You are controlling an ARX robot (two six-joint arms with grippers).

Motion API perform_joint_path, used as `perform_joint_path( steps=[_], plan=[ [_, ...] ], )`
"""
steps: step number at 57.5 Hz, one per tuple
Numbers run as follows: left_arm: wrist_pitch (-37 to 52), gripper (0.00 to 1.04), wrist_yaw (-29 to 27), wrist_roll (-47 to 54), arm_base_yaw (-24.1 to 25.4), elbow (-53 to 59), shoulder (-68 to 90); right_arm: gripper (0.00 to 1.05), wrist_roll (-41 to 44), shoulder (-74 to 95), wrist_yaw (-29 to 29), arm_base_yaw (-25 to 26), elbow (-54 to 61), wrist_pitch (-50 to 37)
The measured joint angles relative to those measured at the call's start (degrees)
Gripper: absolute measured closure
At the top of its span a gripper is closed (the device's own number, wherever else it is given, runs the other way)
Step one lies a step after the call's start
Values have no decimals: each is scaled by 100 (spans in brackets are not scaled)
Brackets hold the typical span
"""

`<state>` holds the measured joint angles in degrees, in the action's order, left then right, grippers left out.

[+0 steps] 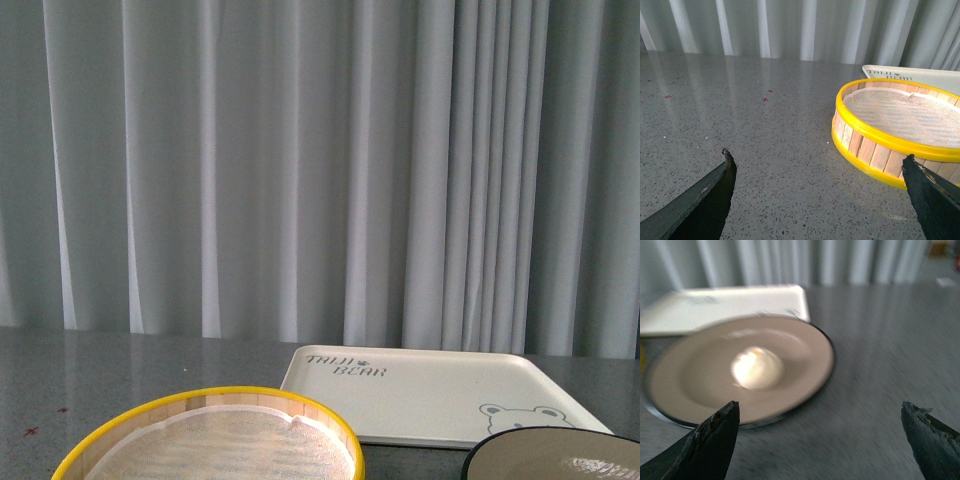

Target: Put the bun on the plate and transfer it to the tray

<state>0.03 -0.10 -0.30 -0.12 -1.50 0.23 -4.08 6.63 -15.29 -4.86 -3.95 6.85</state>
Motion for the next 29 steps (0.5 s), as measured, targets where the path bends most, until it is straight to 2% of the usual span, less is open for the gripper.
perform_joint_path(
  steps=[3, 9, 13, 17, 19, 24, 29],
  plan=[
    [0, 7, -4, 2, 0, 0, 0, 9, 83, 461, -205, -164, -188, 96],
    [0, 7, 7, 2, 0, 0, 0, 9, 964, 1019, 181, -426, -476, 330],
    [0, 7, 4, 2, 0, 0, 0, 9, 1762, 1213, 400, -433, -520, 293],
    [0, 7, -2, 2, 0, 0, 0, 9, 3117, 1449, 498, -402, -654, 337],
    [0, 7, 0, 2, 0, 0, 0, 9, 3501, 1495, 494, -426, -702, 431],
    [0, 7, 7, 2, 0, 0, 0, 9, 4570, 1641, 435, -658, -815, 658],
    [0, 7, 4, 2, 0, 0, 0, 9, 5449, 1862, 422, -920, -835, 481]
  ],
)
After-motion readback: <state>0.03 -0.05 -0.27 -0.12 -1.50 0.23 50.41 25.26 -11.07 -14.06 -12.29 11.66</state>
